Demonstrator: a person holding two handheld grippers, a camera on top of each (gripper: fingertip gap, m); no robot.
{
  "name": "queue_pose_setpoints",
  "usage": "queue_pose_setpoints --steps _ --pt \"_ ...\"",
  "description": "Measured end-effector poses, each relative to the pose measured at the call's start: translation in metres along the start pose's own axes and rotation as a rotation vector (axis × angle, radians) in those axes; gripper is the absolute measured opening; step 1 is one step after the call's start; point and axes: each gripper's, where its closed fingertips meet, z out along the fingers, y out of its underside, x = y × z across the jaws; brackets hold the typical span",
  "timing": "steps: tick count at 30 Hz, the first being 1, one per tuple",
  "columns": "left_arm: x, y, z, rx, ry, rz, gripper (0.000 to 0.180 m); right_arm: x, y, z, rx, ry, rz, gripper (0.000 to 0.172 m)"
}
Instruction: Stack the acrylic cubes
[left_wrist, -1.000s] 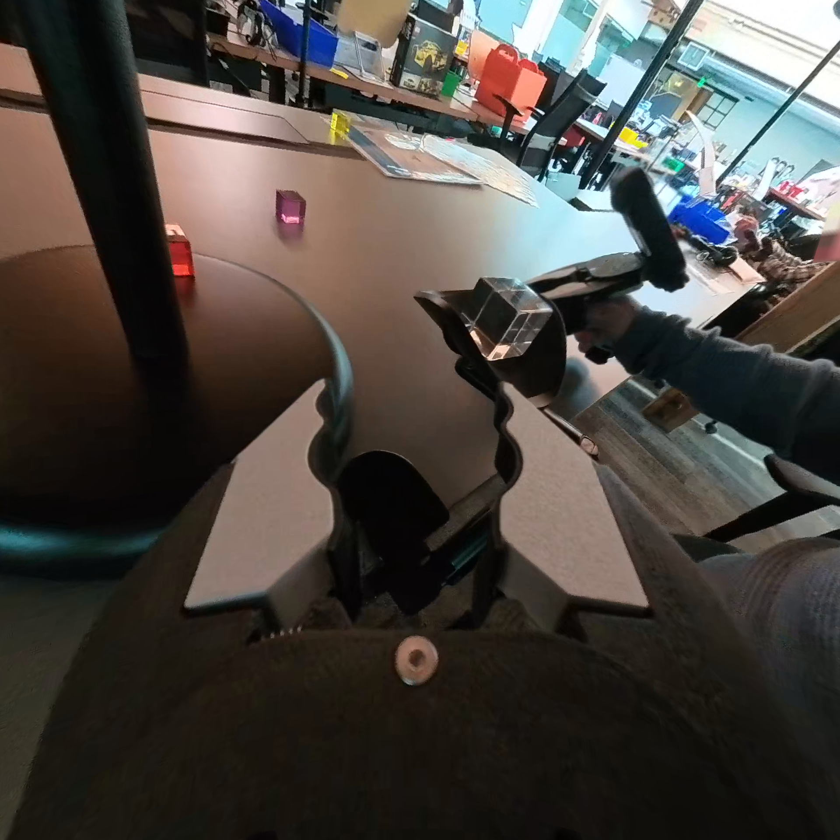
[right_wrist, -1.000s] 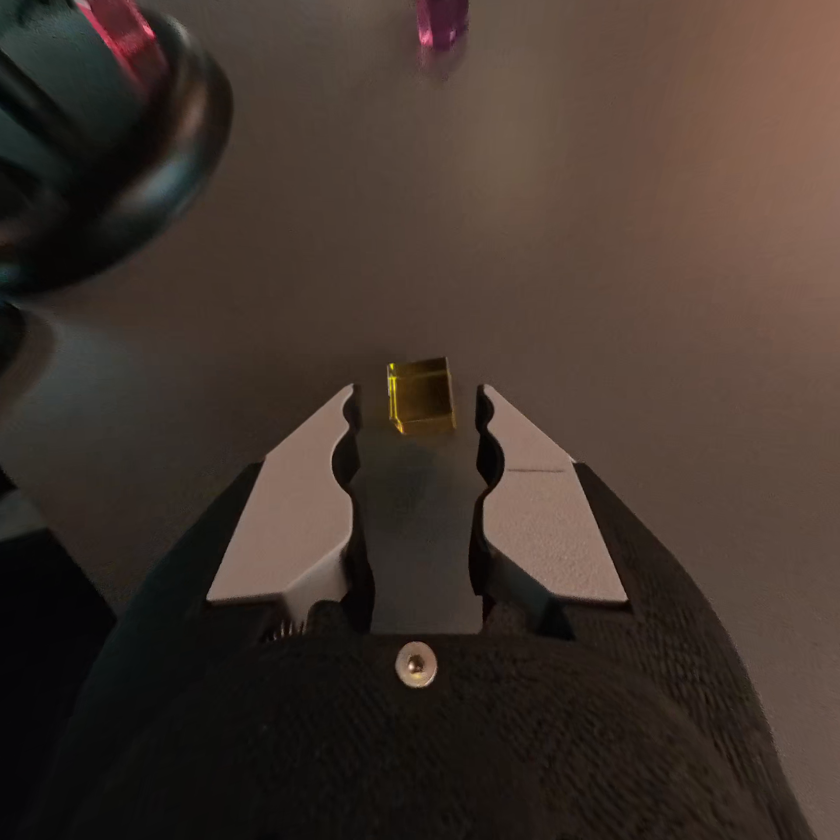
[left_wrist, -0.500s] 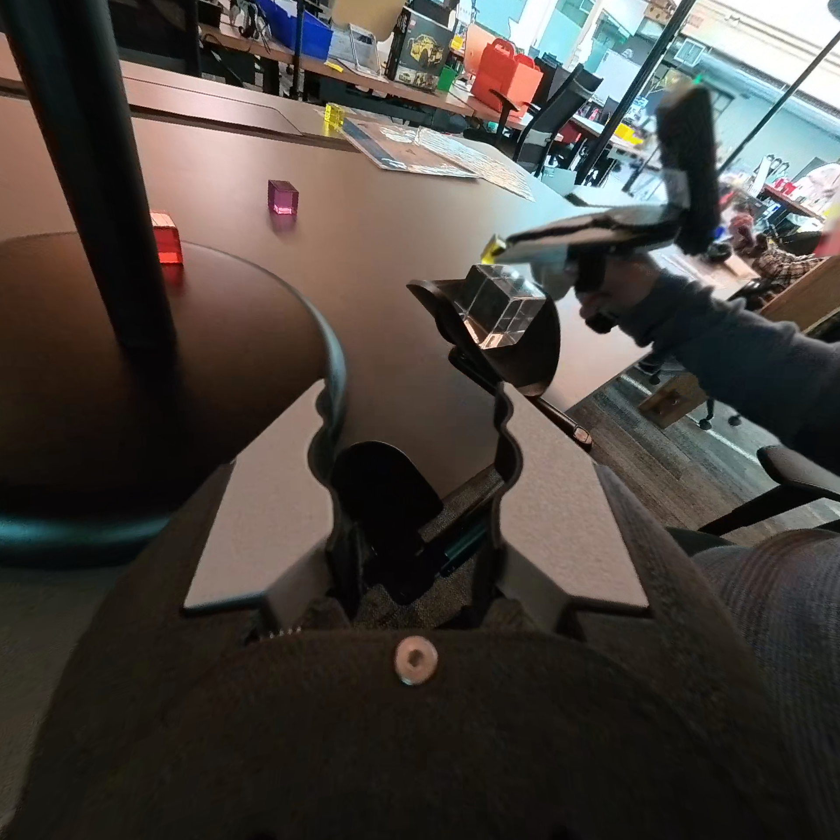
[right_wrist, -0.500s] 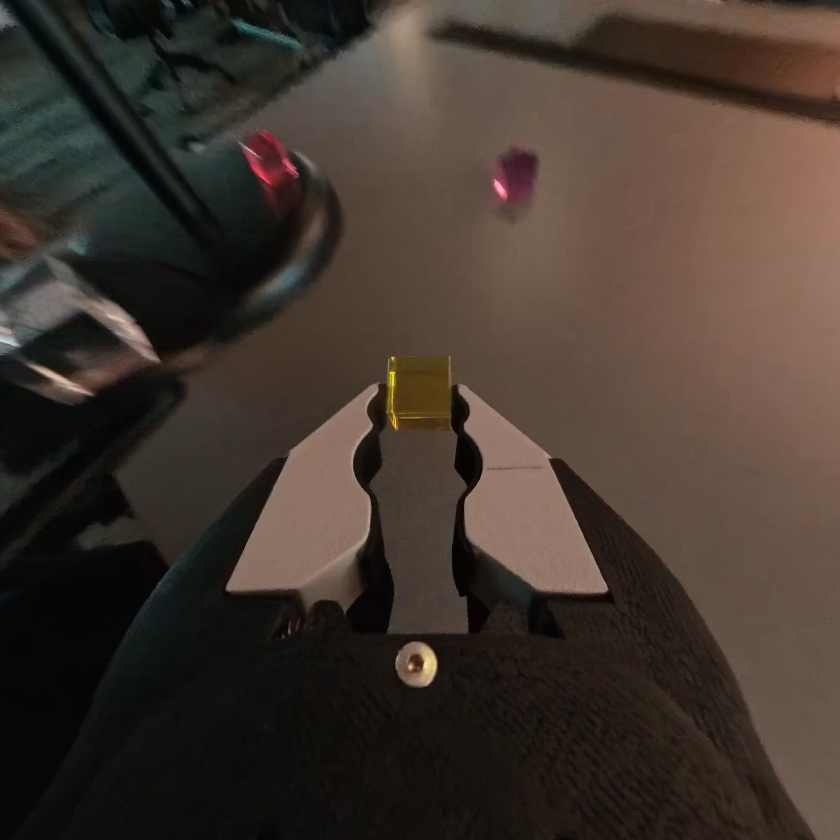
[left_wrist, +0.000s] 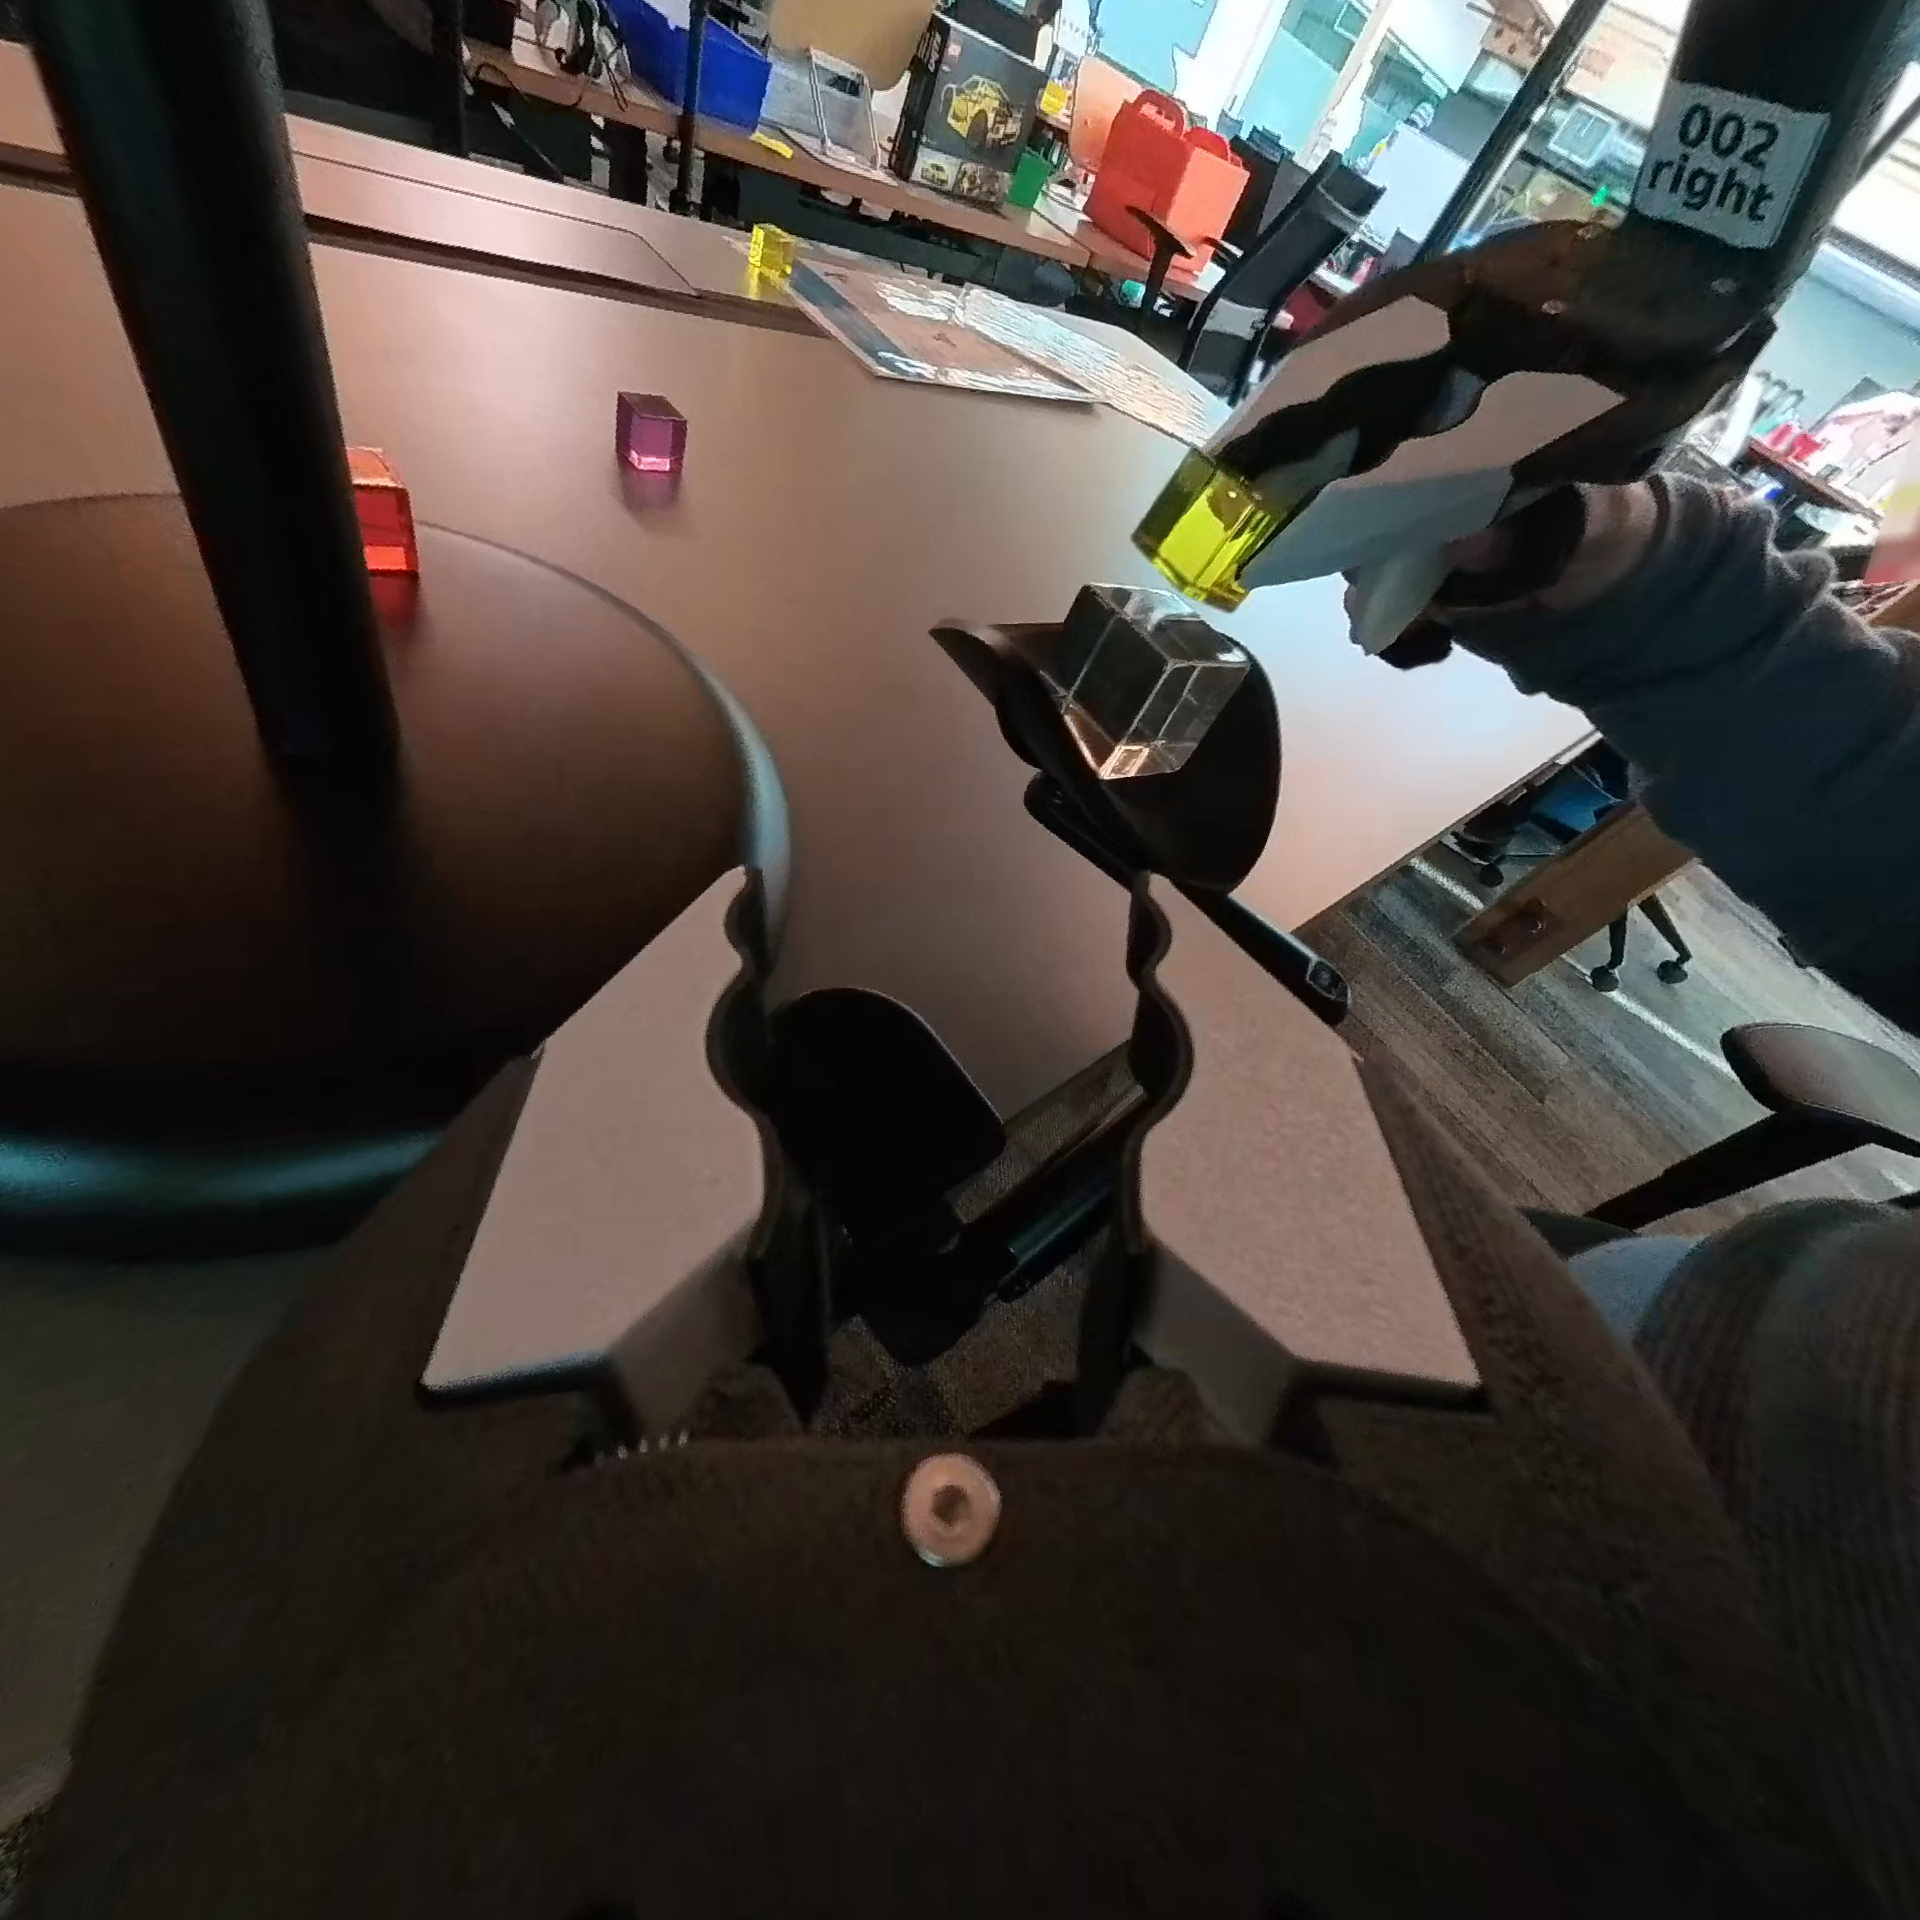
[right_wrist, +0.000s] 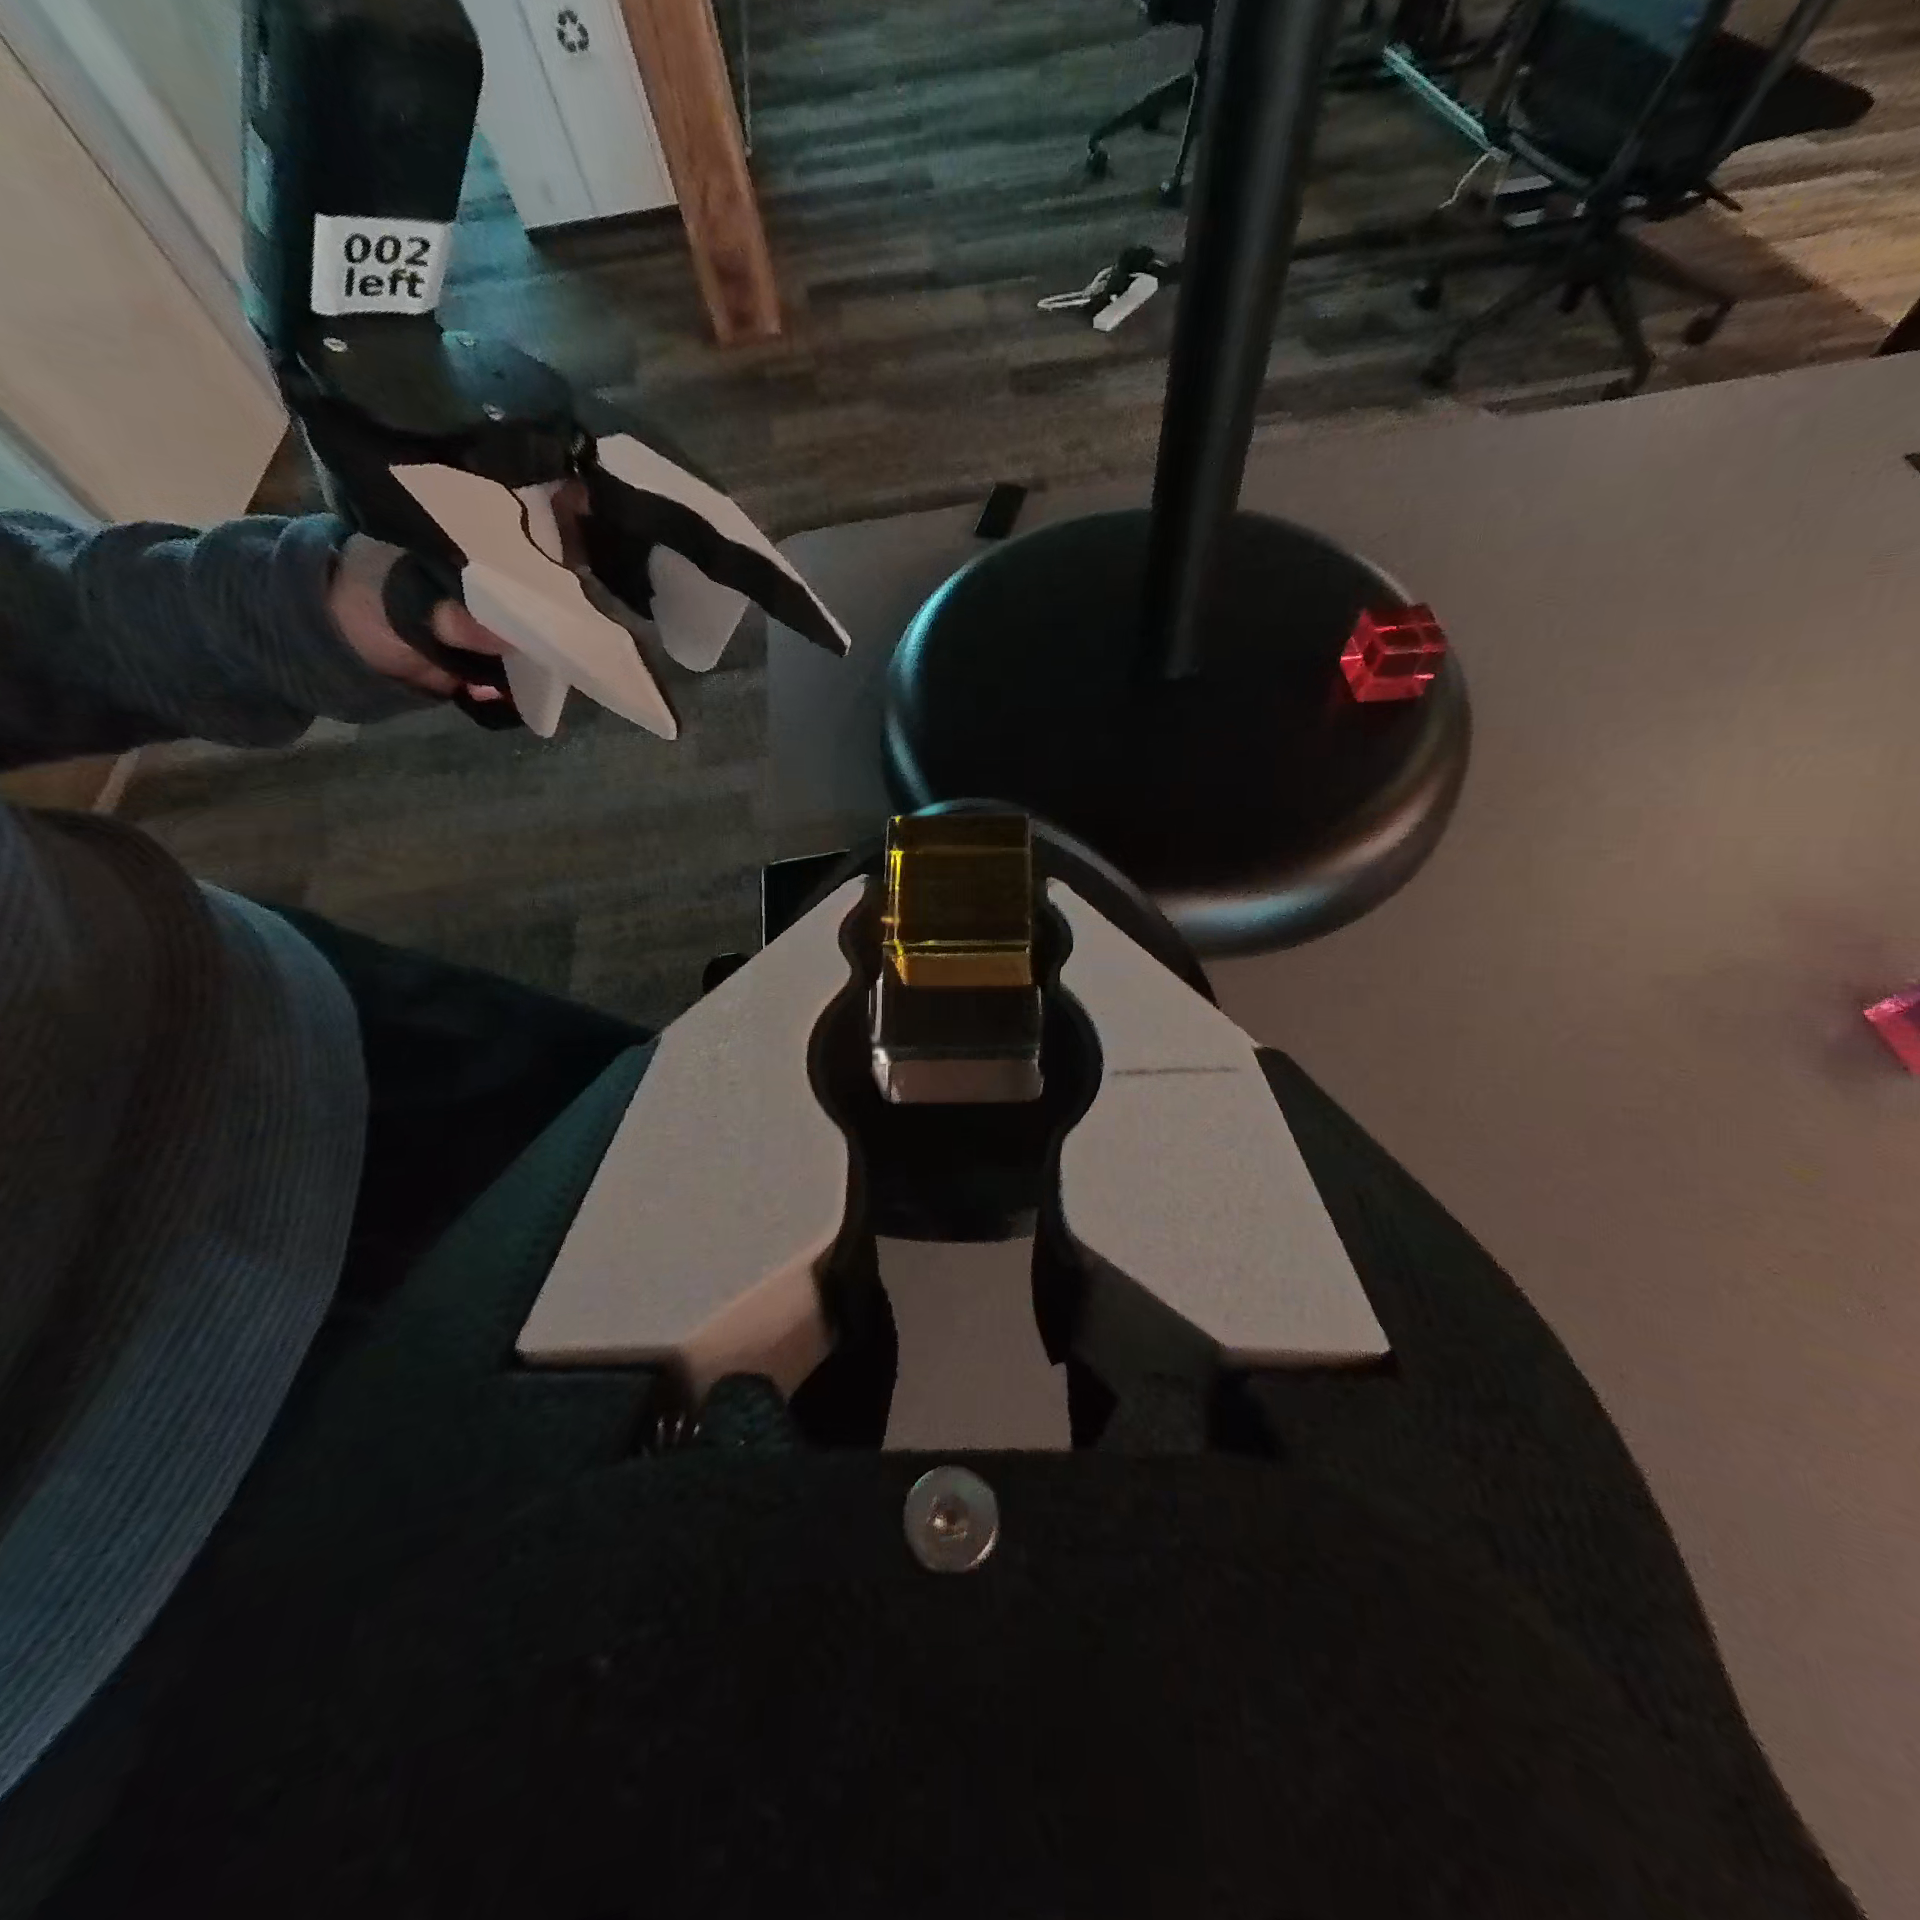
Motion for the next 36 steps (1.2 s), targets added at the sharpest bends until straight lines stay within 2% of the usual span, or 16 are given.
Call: queue_pose_setpoints --steps 13,15,20,22,25,26,29,33,36 --pt "-0.006 -0.001 0.004 0.003 0.001 -0.005 0.069 -0.005 0.009 0.008 -0.047 -0.070 0.016 0.027" --pt "-0.006 -0.001 0.006 0.000 0.002 -0.003 0.069 -0.006 0.012 0.009 -0.059 -0.078 0.026 0.037" --pt "-0.011 -0.005 0.013 0.016 -0.017 0.000 0.069 -0.006 0.004 -0.003 0.010 -0.068 0.074 0.050" --pt "-0.023 -0.011 0.019 0.024 -0.101 0.034 0.068 -0.004 -0.001 -0.015 0.069 -0.042 0.099 0.053" --pt "-0.053 -0.027 0.029 0.026 -0.340 0.201 0.060 -0.001 -0.004 -0.036 0.165 0.006 0.154 0.053" --pt "-0.056 -0.035 0.036 0.033 -0.378 0.260 0.057 0.000 -0.002 -0.042 0.189 0.021 0.178 0.053" --pt "-0.055 -0.049 0.065 0.019 -0.378 0.371 0.049 0.001 0.010 -0.058 0.226 0.057 0.243 0.052" --pt "-0.081 -0.061 0.098 0.013 -0.450 0.343 0.044 -0.002 0.030 -0.073 0.234 0.095 0.304 0.051" --pt "-0.103 -0.067 0.123 -0.043 -0.509 0.315 0.050 -0.007 0.044 -0.079 0.231 0.112 0.339 0.050"
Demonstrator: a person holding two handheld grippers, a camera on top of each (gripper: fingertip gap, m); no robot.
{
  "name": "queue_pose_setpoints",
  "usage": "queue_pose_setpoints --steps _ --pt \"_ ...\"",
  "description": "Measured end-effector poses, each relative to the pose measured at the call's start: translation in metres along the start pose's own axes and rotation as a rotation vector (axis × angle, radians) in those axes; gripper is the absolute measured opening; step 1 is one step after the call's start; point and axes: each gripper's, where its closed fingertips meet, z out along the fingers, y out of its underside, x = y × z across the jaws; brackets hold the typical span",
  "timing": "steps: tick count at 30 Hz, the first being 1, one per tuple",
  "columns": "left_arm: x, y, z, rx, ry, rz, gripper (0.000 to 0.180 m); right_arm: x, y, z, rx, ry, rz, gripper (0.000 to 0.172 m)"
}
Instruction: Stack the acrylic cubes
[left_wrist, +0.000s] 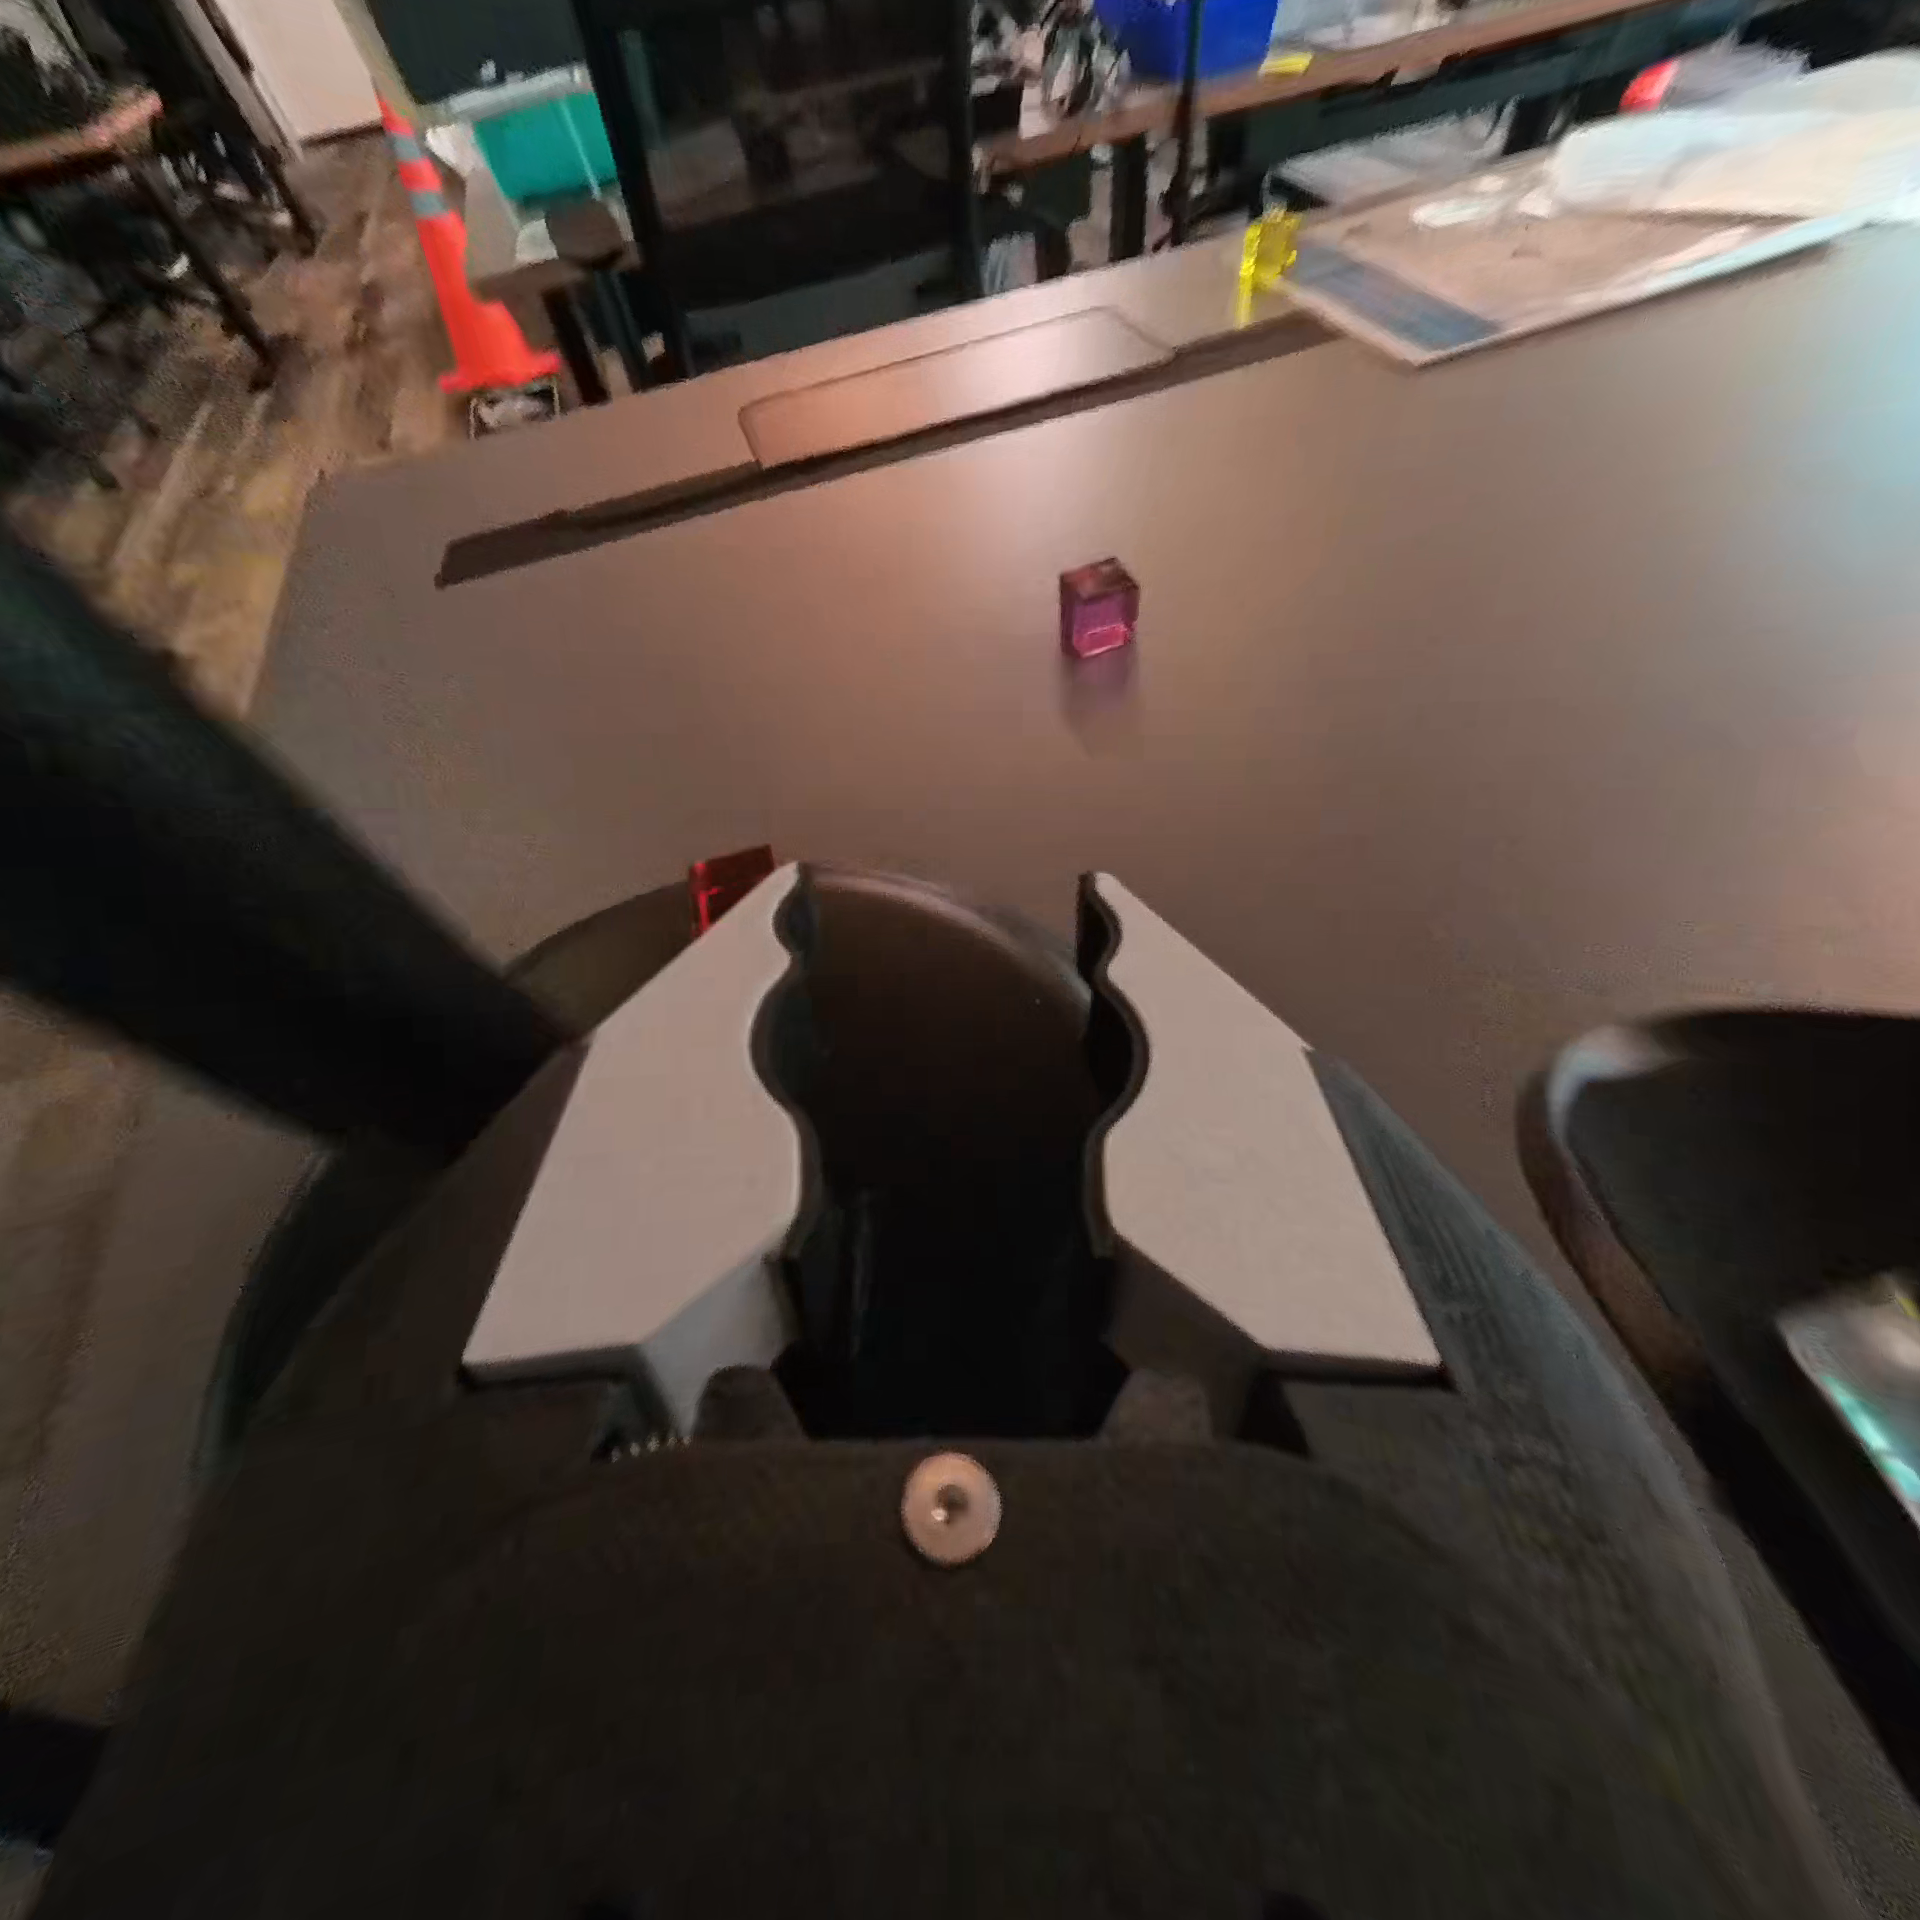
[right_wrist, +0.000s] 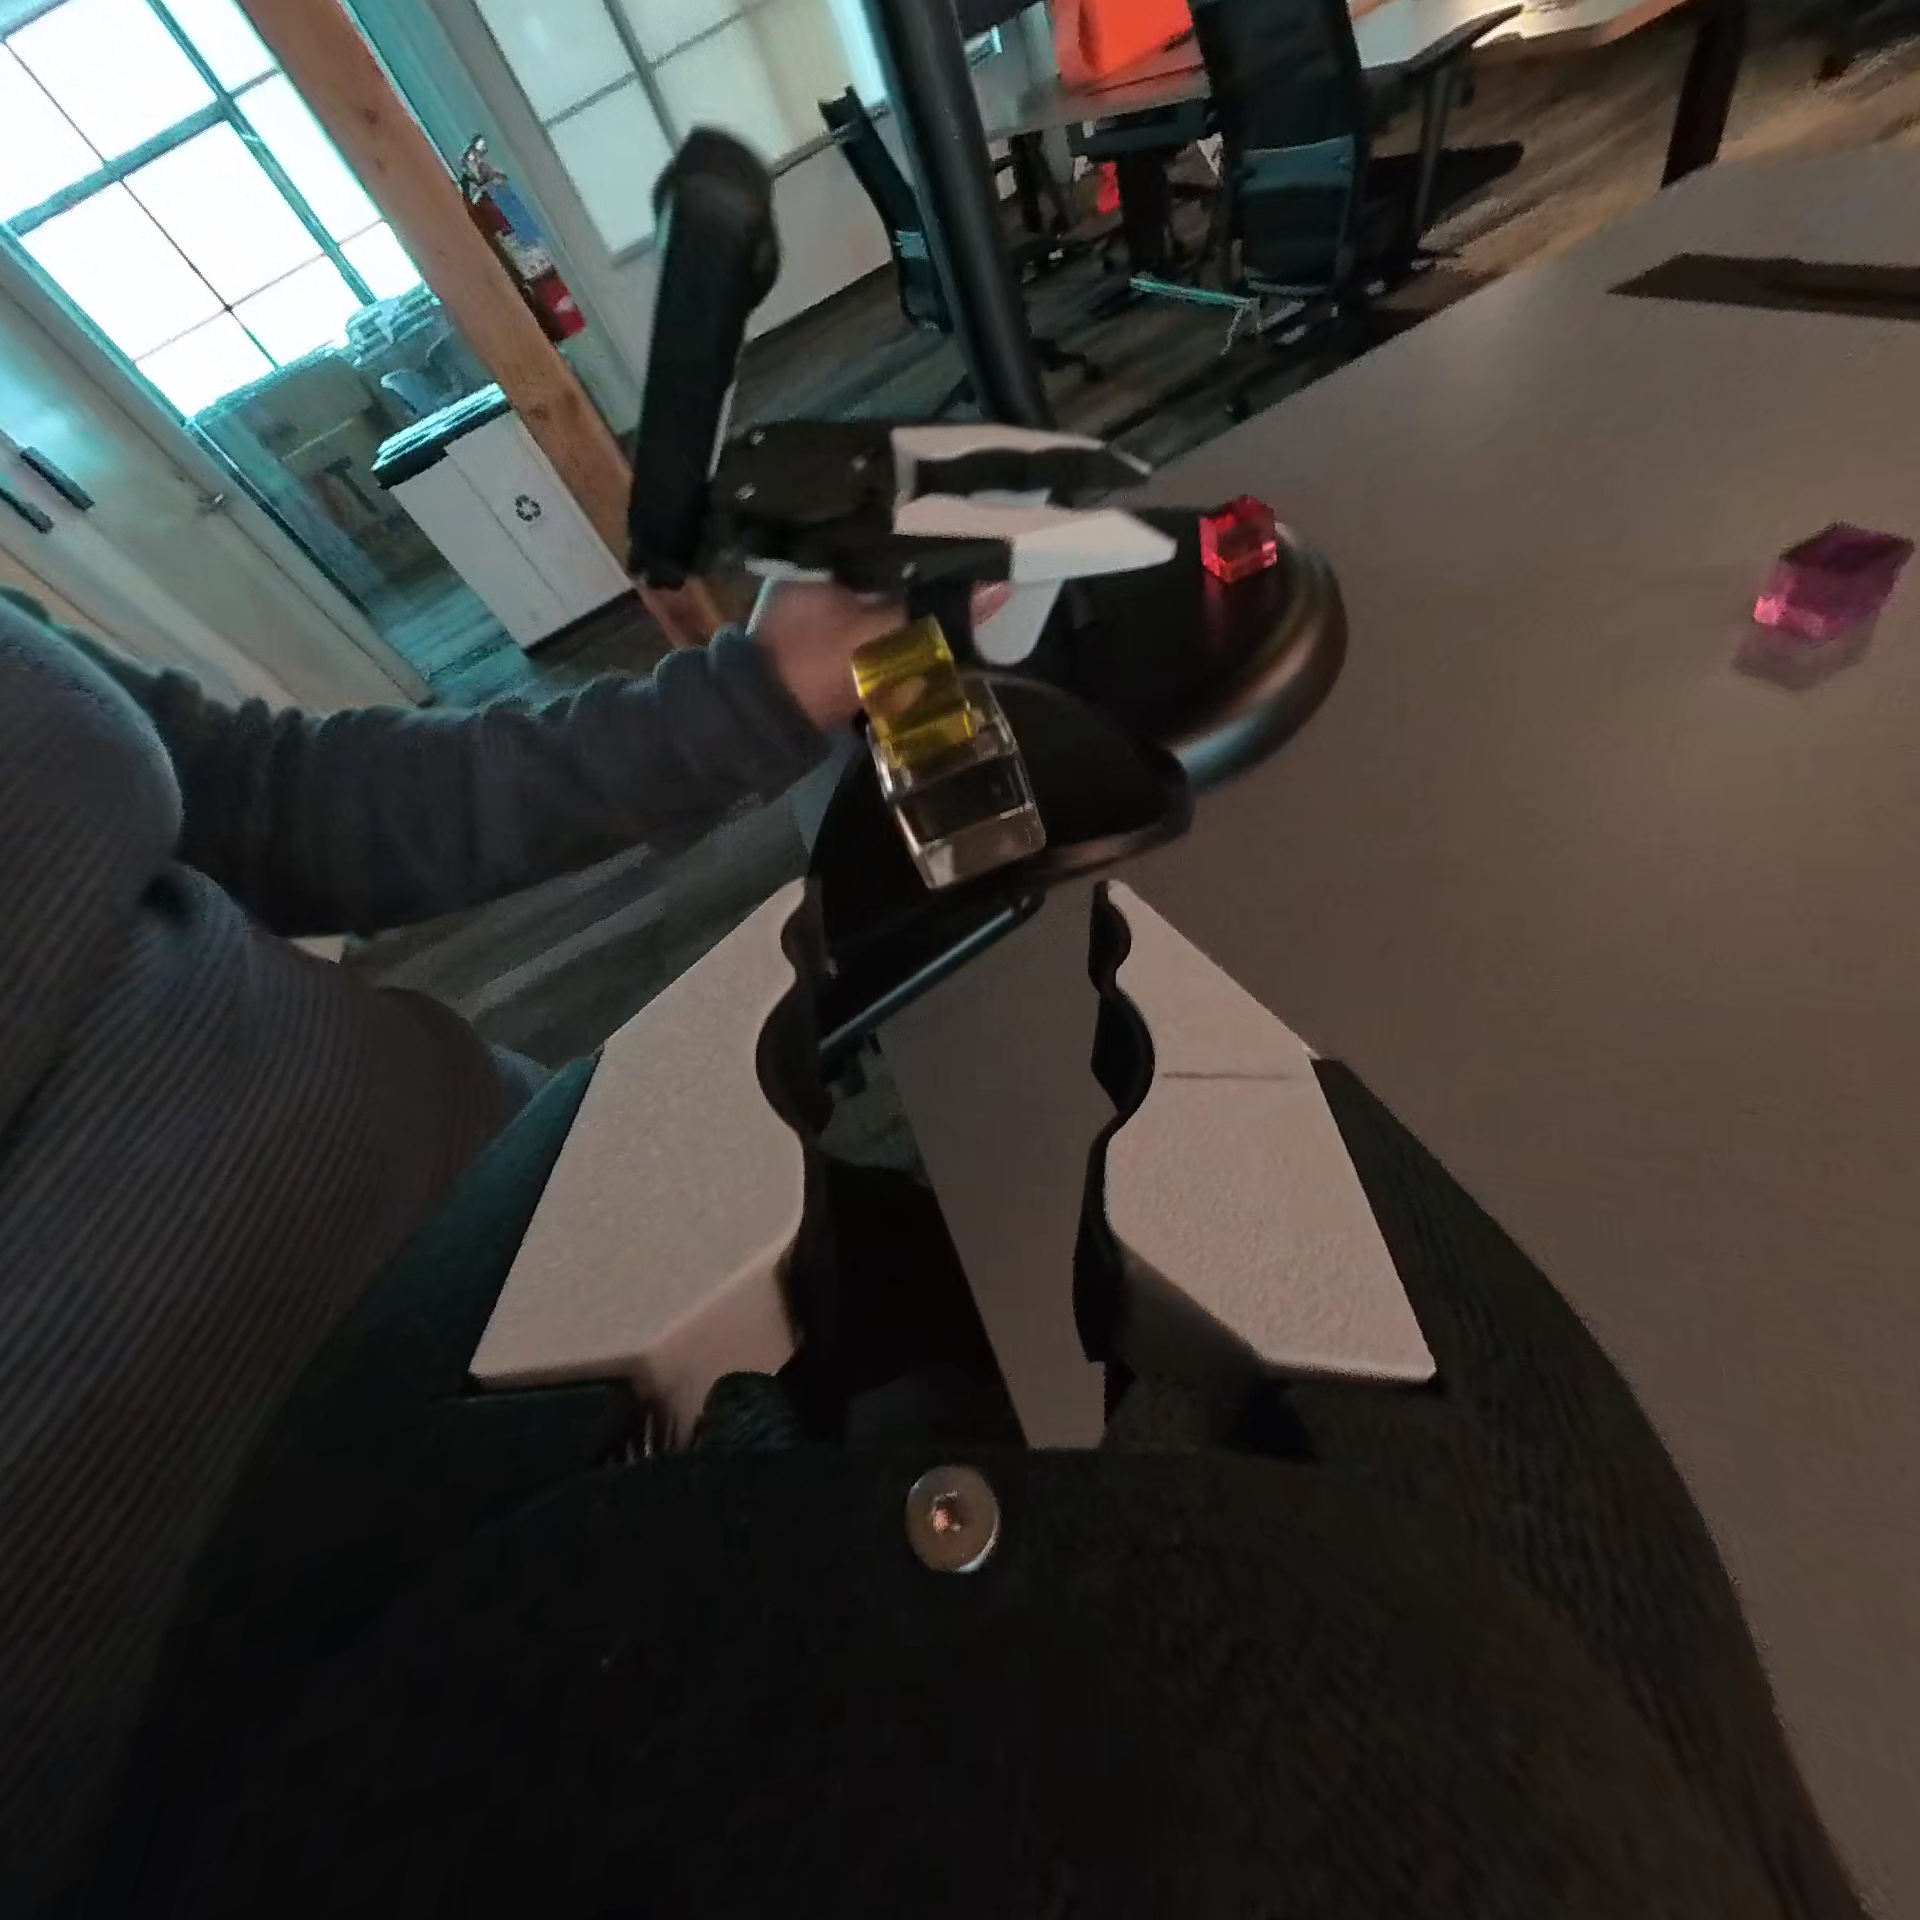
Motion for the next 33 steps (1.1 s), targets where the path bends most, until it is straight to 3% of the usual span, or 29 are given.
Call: queue_pose_setpoints --steps 2,5,10,15,19,21,25,30,33 --pt "0.002 0.002 0.022 -0.092 0.011 0.003 0.067 0.001 0.009 -0.006 -0.009 0.018 0.016 0.050" --pt "0.009 0.003 0.047 -0.206 0.018 0.009 0.077 0.002 0.017 -0.014 -0.007 0.037 0.044 0.049" --pt "-0.011 0.031 0.076 -0.612 -0.084 0.120 0.096 0.004 0.023 -0.028 0.002 0.068 0.066 0.048" --pt "-0.030 0.036 0.073 -1.008 -0.080 0.026 0.102 0.004 0.028 -0.035 0.012 0.089 0.081 0.047" --pt "-0.048 0.030 0.059 -1.242 -0.077 -0.020 0.089 0.002 0.032 -0.036 0.029 0.091 0.090 0.046" --pt "-0.057 0.030 0.052 -1.290 -0.078 -0.029 0.079 0.000 0.033 -0.036 0.043 0.092 0.087 0.046" --pt "-0.051 0.041 0.045 -1.364 -0.023 -0.152 0.076 -0.001 0.040 -0.039 0.071 0.094 0.106 0.045" --pt "-0.051 0.053 0.046 -1.402 -0.035 -0.142 0.073 0.000 0.043 -0.047 0.103 0.106 0.128 0.045" --pt "-0.049 0.052 0.045 -1.395 -0.024 -0.136 0.056 0.002 0.045 -0.050 0.106 0.114 0.133 0.044"
